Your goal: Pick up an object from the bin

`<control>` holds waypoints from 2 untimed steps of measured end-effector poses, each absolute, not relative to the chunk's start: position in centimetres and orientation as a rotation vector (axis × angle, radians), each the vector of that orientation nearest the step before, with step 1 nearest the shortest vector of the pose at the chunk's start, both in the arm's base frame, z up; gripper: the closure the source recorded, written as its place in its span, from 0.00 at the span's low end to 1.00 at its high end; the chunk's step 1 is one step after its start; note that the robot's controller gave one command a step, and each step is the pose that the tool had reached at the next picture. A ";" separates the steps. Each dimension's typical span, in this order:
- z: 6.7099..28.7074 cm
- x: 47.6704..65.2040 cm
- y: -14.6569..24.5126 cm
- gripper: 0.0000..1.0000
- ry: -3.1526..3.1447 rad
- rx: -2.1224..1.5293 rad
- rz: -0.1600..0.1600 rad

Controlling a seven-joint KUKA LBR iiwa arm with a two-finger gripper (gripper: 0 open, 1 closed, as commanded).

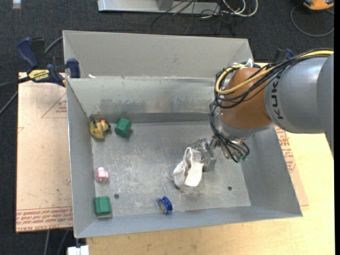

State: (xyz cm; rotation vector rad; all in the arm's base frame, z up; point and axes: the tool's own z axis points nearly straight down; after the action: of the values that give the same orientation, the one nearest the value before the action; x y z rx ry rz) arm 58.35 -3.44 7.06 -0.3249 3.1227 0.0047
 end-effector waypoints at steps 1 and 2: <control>7.1 58.3 -3.4 1.00 3.123 -0.325 0.004; 15.9 58.9 -1.1 1.00 3.124 -0.336 0.006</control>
Offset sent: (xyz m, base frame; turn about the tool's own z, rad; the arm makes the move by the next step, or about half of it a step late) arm 0.0081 0.0322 0.1233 -0.0084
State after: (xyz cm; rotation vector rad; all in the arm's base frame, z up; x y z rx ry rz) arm 58.89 -1.07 15.91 -0.3357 3.1235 0.0062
